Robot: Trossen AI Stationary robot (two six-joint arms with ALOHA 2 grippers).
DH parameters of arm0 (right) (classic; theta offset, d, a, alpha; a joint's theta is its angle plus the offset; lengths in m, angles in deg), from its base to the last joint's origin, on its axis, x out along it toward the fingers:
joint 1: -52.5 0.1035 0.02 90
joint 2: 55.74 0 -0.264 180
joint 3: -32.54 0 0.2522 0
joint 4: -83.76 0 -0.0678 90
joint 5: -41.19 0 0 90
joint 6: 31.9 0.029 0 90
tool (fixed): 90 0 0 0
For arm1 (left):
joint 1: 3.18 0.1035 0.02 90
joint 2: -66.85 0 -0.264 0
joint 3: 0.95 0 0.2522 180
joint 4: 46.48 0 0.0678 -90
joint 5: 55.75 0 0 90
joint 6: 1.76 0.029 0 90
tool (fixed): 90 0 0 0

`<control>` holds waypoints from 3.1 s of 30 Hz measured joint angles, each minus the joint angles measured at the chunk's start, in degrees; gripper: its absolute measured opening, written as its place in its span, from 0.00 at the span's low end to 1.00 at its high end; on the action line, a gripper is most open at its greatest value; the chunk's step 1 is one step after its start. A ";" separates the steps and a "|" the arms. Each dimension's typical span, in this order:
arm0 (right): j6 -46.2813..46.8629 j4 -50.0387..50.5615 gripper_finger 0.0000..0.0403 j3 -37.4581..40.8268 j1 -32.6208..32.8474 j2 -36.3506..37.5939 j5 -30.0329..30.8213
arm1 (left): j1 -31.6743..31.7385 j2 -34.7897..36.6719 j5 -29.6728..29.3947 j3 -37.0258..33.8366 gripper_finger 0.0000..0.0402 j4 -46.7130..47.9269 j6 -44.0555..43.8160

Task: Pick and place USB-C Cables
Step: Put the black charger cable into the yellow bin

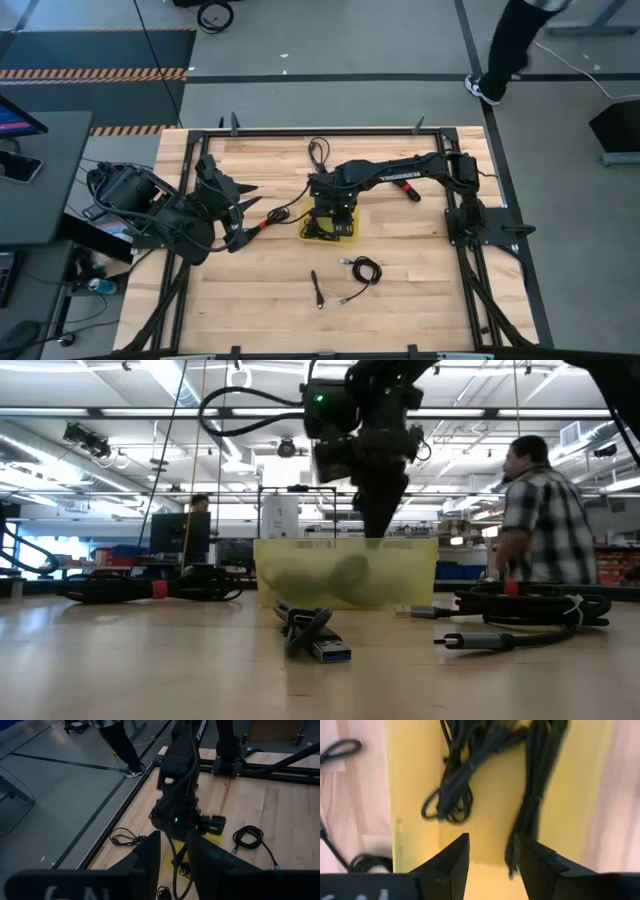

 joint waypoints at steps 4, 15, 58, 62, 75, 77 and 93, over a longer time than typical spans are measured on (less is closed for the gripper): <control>1.64 7.65 0.38 0.00 -0.99 3.40 5.39 | -0.01 0.00 -0.02 0.01 0.26 0.00 0.00; 14.89 14.58 0.38 2.60 -9.51 16.40 16.36 | 0.00 0.00 -0.02 0.02 0.26 0.00 -0.09; 17.29 -11.32 0.57 44.50 -28.79 20.97 10.70 | 0.00 0.00 0.04 0.02 0.26 -0.24 -0.63; 17.34 -11.08 0.49 44.33 -29.14 19.88 9.67 | 0.00 0.00 0.04 0.02 0.26 -0.24 -0.66; 18.31 -9.34 0.16 44.79 -28.20 28.66 6.80 | 0.00 0.00 0.04 0.02 0.26 -0.20 -0.44; 18.46 -7.57 0.16 43.07 -27.25 30.82 6.66 | 0.00 0.00 0.04 0.02 0.26 -0.20 -0.42; 9.08 -3.25 0.16 12.80 -14.84 30.28 -1.29 | 0.00 0.00 0.04 0.02 0.26 -0.19 -0.39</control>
